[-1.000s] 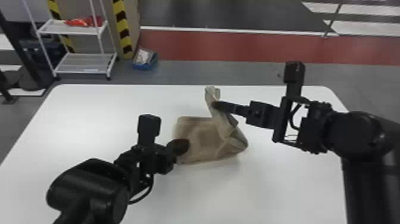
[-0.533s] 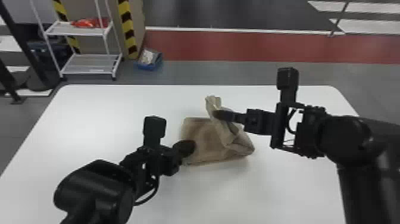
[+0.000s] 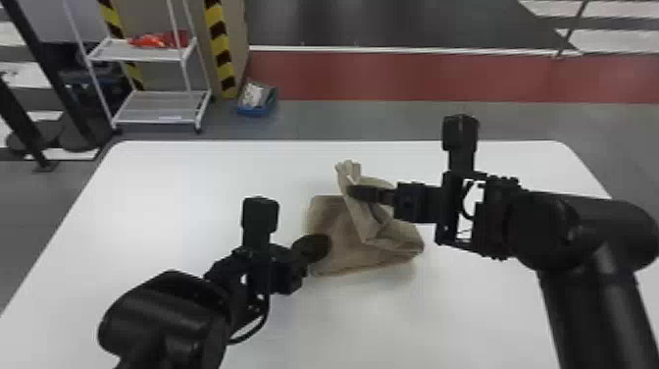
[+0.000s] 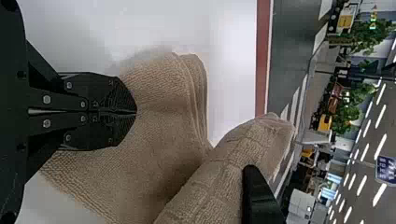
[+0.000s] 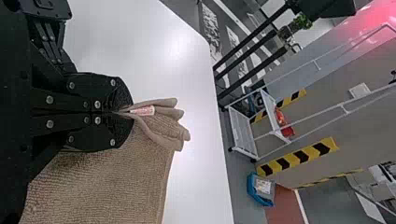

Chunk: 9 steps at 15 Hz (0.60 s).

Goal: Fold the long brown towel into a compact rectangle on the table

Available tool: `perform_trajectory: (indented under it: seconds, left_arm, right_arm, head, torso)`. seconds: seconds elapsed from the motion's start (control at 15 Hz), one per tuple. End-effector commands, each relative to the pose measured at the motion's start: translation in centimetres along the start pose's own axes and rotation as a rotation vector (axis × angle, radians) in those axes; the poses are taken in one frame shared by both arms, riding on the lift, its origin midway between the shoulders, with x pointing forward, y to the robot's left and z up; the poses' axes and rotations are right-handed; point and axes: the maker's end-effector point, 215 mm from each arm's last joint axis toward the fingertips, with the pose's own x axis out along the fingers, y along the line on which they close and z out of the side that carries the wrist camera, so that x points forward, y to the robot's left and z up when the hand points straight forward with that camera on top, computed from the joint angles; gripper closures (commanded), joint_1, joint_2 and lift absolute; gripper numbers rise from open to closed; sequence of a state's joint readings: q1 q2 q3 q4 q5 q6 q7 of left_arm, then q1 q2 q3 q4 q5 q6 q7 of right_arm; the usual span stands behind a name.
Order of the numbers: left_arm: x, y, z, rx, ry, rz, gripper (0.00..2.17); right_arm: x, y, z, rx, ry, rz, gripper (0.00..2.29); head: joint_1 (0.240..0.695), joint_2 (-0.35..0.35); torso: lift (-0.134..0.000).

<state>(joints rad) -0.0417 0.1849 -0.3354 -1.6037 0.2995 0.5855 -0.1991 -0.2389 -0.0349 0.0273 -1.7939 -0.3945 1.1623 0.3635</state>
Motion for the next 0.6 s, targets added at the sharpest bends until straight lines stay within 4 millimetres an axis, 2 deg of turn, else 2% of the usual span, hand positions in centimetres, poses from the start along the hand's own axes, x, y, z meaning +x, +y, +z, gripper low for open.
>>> perform_trajectory:
  seconds: [0.0,0.53]
  left_arm:
    - [0.0,0.0,0.1,-0.008,-0.003,-0.003,2.07]
    - [-0.3,-0.4,-0.1,-0.011,-0.004,-0.014,2.07]
  right_arm:
    - [0.5,0.0,-0.7,0.006,0.005,0.002,1.59]
    - [2.6,0.8,-1.4,-0.001,0.001,0.021,1.58]
  head:
    - [0.695,-0.007]
    - [0.695,0.010]
  torso:
    - [-0.124]
    - [-0.124]
